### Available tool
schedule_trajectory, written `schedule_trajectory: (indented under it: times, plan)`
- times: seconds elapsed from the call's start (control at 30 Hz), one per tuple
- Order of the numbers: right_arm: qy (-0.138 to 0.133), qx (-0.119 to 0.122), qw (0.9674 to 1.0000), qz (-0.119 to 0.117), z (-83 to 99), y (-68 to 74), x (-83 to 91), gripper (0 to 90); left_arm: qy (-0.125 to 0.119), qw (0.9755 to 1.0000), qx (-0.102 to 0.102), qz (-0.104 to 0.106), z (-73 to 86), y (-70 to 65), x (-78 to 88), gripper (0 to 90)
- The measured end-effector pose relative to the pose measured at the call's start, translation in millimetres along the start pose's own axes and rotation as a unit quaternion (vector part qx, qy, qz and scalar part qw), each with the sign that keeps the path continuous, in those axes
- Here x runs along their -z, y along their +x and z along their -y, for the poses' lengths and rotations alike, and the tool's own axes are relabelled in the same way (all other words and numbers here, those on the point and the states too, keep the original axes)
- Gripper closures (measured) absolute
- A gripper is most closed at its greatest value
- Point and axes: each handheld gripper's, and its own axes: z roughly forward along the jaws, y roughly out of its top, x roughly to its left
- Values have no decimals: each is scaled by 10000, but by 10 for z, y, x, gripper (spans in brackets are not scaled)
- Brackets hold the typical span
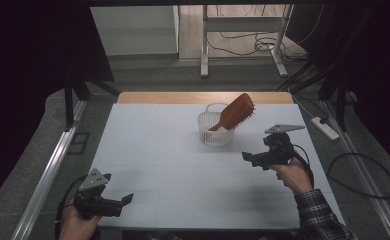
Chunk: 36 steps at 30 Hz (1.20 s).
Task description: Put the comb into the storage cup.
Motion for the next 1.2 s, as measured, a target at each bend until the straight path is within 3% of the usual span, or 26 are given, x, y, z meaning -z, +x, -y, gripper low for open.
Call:
schedule_trajectory:
  times: [0.77, 0.93, 1.2]
  plan:
    - [90, 76, 9999, 77, 359, 79, 325, 0, -6, 10000, 10, -26, 1, -2, 2, 0]
    - [154, 110, 9994, 278, 441, 92, 378, 0, -6, 10000, 3, -25, 2, -4, 2, 0]
    - [150, 52, 9992, 355, 550, 93, 473, 0, 10, 10000, -4, -32, 0, -5, 1, 0]
